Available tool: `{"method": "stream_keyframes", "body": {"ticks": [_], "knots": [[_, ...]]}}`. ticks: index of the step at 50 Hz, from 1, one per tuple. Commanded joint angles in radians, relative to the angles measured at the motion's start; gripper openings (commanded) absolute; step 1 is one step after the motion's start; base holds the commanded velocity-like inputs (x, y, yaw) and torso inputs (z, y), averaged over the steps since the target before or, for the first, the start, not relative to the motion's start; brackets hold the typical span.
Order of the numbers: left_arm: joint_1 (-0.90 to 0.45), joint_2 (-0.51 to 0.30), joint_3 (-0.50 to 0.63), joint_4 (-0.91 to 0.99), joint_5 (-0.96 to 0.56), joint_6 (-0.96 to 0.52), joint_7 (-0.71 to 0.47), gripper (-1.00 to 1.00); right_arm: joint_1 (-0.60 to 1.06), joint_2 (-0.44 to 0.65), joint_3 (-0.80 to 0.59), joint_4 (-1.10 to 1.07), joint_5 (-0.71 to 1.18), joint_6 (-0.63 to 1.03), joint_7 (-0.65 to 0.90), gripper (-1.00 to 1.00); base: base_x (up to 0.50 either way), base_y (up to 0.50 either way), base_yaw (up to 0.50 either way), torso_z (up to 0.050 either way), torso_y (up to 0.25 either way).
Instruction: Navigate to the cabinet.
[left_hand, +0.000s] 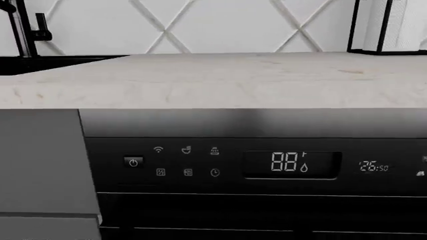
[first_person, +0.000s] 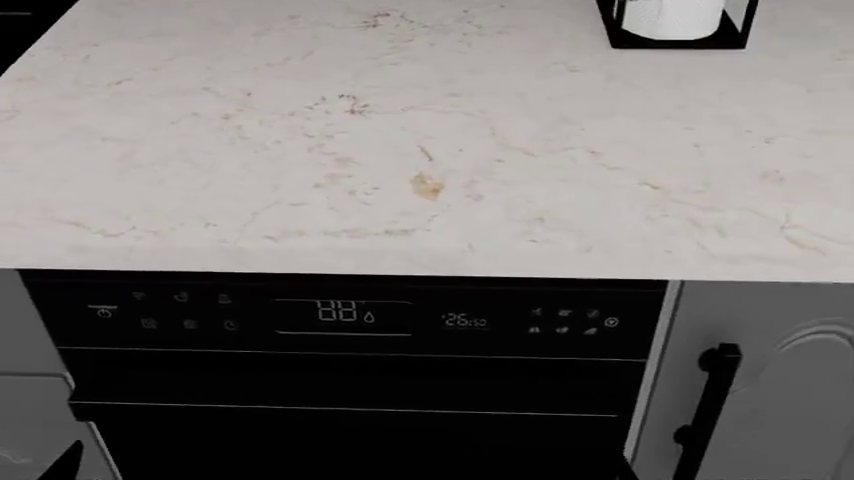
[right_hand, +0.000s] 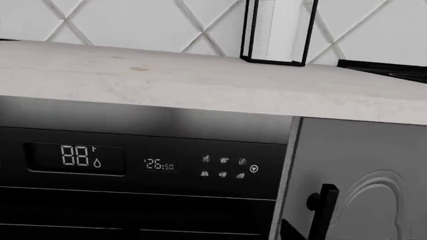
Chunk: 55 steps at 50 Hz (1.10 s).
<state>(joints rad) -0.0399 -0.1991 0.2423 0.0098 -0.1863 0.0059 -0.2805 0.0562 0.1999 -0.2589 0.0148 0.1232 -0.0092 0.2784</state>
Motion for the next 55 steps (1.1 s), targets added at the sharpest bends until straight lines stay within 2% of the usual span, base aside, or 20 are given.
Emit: {"method": "stream_keyframes", "body": {"ticks": [1, 55], "knots": [[-0.001, -0.004, 0.006, 0.0, -0.003, 0.001, -0.005, 1.0, 0.0, 0.003, -0.004, 0.002, 0.004, -0.005, 0.006, 1.0, -0.03, -0.5, 0.0, 0.0, 0.0], [-0.006, -0.023, 0.03, -0.007, -0.018, 0.008, -0.025, 1.0, 0.005, 0.021, -0.034, 0.003, 0.017, -0.01, 0.023, 1.0, -0.03, -0.5, 0.0, 0.0, 0.0]]}}
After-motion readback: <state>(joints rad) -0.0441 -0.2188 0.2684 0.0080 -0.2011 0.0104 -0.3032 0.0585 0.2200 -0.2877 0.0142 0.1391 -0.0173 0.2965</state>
